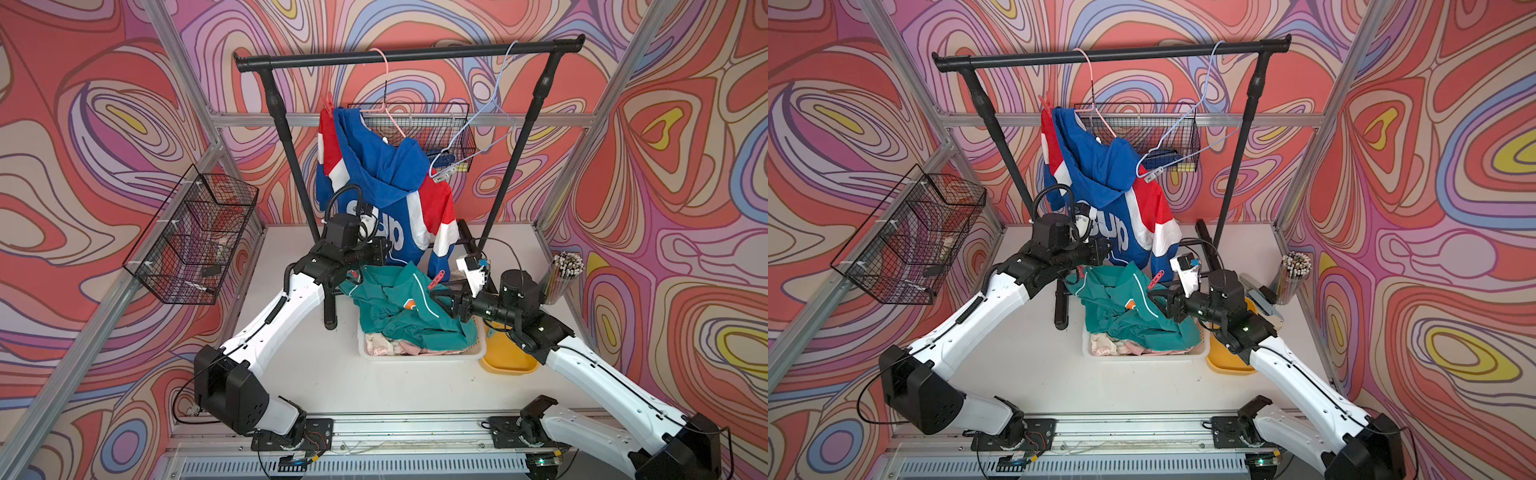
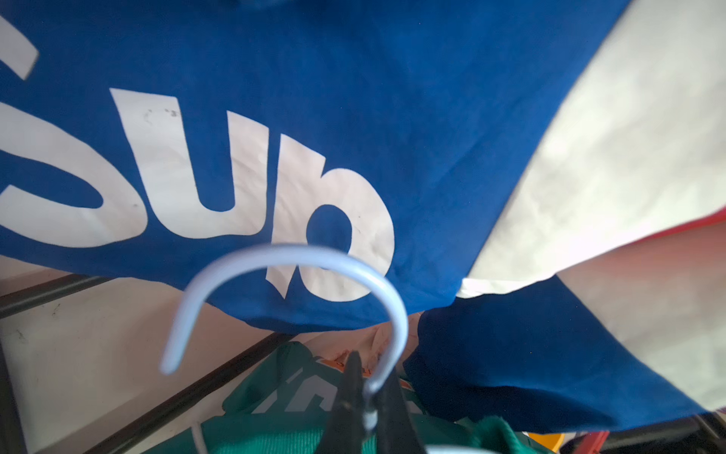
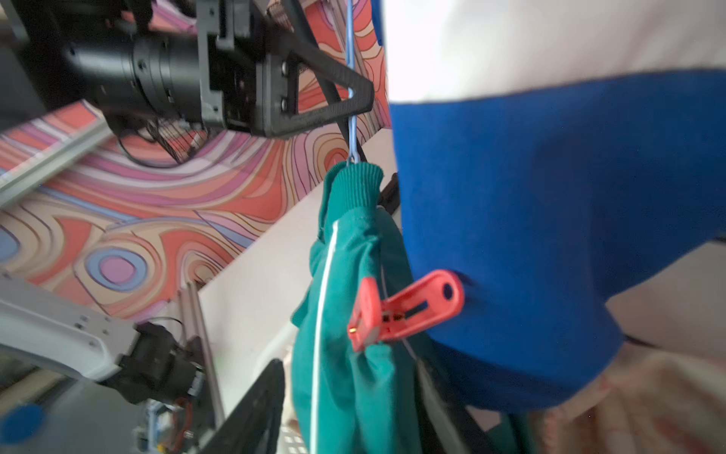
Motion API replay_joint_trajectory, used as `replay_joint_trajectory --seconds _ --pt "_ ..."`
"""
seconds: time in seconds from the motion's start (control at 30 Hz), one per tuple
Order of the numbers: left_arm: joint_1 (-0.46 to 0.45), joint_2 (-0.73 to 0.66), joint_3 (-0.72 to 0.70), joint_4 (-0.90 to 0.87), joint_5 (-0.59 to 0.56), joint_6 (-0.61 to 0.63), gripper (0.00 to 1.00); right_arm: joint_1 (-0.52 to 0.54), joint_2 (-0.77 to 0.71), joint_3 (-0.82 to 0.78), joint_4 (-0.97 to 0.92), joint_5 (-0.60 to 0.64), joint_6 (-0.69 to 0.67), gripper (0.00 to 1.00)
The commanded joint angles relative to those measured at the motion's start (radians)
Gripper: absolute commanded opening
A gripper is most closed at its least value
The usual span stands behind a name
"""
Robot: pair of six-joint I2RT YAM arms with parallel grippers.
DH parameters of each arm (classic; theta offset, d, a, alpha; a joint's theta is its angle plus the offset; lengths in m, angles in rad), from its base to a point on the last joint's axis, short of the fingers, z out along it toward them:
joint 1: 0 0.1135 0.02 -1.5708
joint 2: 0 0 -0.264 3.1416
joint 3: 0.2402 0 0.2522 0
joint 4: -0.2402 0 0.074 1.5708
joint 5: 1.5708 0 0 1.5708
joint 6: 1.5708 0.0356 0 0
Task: Remove the clothespins securing jackets to the hanger
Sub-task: Adjust the hanger, then remove the clothespin from the hanger.
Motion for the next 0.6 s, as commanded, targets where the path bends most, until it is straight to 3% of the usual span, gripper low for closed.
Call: replay_joint_trajectory --seconds 0.0,0.2,0.47,0.57 --pt "0.002 -0.038 -0.021 0.012 0.017 -0.005 0.00 0.003 -0.030 0.043 -0.013 0.008 -0.002 0.72" --pt "0.001 -0.061 -0.053 0.015 0.041 -0.004 0.00 -0.029 0.010 0.074 0.038 -0.017 0.023 0.76" --pt "0.001 -0.076 -0.077 0.055 0.051 0.000 0.00 -0.094 0.111 0.082 0.153 -0.158 0.118 0.57" --pt "0.001 -0.076 -0.078 0.059 0.052 0.001 0.00 -0.094 0.119 0.085 0.146 -0.169 0.123 0.56"
